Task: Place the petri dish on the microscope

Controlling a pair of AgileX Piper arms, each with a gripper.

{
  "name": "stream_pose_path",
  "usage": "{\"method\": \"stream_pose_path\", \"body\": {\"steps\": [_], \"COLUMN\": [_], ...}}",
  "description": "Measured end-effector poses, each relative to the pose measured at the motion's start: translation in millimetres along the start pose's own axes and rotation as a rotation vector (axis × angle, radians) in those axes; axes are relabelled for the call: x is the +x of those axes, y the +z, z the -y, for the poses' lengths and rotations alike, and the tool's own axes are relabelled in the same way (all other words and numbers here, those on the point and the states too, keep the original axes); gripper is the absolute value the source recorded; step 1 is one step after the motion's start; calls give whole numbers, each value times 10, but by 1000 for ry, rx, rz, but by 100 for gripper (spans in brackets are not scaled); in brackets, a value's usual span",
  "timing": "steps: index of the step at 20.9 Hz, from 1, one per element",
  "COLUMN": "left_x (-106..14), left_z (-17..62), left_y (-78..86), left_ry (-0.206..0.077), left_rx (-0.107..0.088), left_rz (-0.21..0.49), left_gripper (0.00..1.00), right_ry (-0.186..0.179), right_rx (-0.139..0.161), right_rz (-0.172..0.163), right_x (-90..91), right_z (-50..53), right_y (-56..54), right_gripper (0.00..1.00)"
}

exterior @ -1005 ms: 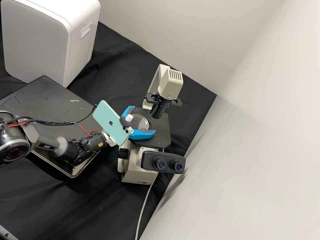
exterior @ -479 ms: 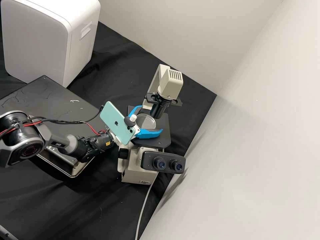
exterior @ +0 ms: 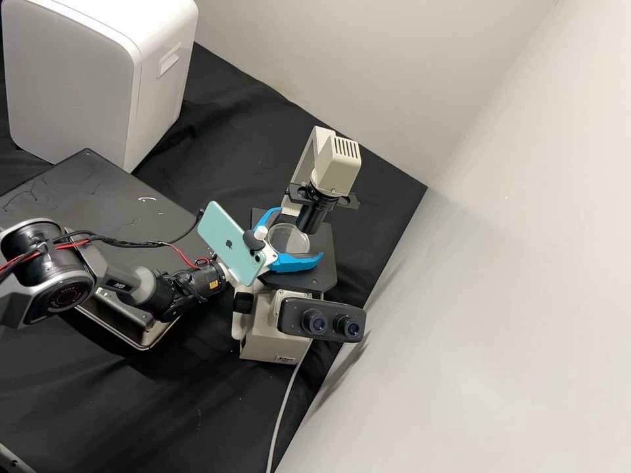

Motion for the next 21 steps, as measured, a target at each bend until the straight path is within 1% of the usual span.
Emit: {"method": "stream_pose_path", "body": {"steps": [3,6,7,9,10,12,15,18,21], "left_x": [0,0,0,0,0,0,0,0,0], "left_z": [0,0,0,0,0,0,-1,-2,-2], "left_y": [0,0,0,-3,-3,-3,-9,-14,-14], "left_ry": [0,0,0,0,0,0,1,1,1], "left_rx": [0,0,0,0,0,0,0,-5,-5], "left_rz": [0,0,0,-2,-2,-2,-5,-8,-8], "left_gripper": [100,100,100,100,100,100,100,100,100], "right_ry": [14,14,25,35,39,38,43,48,48], "right_rx": [-13,-13,-10,-13,-18,-23,-43,-43,-40], "right_rz": [-5,-5,-6,-6,-6,-4,0,6,7], "right_x": [6,21,44,84,99,104,104,103,103], "right_z": [16,29,20,31,32,41,40,51,56], "right_y": [14,20,19,11,4,11,11,1,-3], "right_gripper": [0,0,0,0,100,100,100,100,100]}}
